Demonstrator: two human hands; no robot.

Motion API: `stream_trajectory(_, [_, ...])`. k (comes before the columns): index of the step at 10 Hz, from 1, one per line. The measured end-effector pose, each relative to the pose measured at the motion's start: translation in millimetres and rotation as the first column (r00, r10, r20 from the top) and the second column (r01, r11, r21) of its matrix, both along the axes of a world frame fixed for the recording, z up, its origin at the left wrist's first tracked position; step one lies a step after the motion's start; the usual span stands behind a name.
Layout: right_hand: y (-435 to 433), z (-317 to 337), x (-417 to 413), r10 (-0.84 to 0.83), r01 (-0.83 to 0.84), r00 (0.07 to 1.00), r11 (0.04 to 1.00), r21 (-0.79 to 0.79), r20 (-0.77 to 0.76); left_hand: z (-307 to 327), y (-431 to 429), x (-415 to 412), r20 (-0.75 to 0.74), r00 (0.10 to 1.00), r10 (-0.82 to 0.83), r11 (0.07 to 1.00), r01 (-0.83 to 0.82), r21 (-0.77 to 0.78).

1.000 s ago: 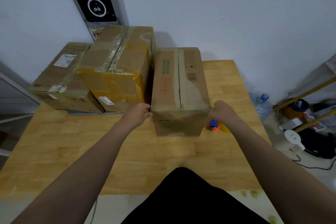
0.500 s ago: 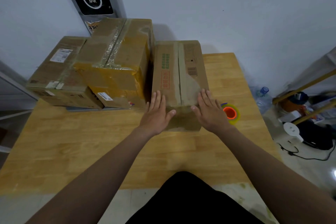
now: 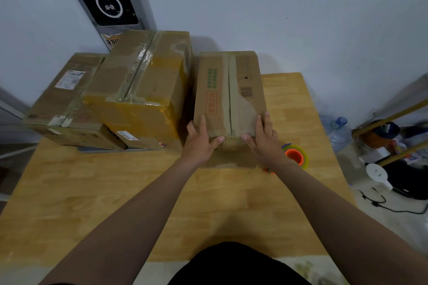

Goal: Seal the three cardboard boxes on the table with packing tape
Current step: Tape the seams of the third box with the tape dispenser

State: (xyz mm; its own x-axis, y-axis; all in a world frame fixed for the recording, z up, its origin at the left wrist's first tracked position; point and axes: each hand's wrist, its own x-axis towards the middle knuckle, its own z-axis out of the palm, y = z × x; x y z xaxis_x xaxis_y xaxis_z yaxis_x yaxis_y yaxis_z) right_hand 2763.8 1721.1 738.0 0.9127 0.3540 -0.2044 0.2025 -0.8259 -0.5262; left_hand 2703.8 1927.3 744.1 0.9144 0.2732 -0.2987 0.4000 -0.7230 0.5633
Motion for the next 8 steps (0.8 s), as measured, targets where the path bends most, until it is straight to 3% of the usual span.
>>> stream_trajectory(4, [16.7,3.4,127.5,0.021,-0.021,1.000,1.000,0.012,-0.016,5.8,11.2,118.6,-0.014,0.998,0.067,0.995,-0.068,-0.067])
stream_trajectory(5, [24.6,4.4,153.6,0.026,-0.025,0.998,1.000,0.008,-0.048,4.8,17.3,142.0,-0.025,0.996,0.085,0.996,-0.086,-0.014])
stream_trajectory(8, [25.0,26.6,169.9,0.060,-0.063,0.993,0.997,-0.032,-0.097,13.2,19.1,145.1,-0.083,0.994,0.075,0.997,-0.073,0.030])
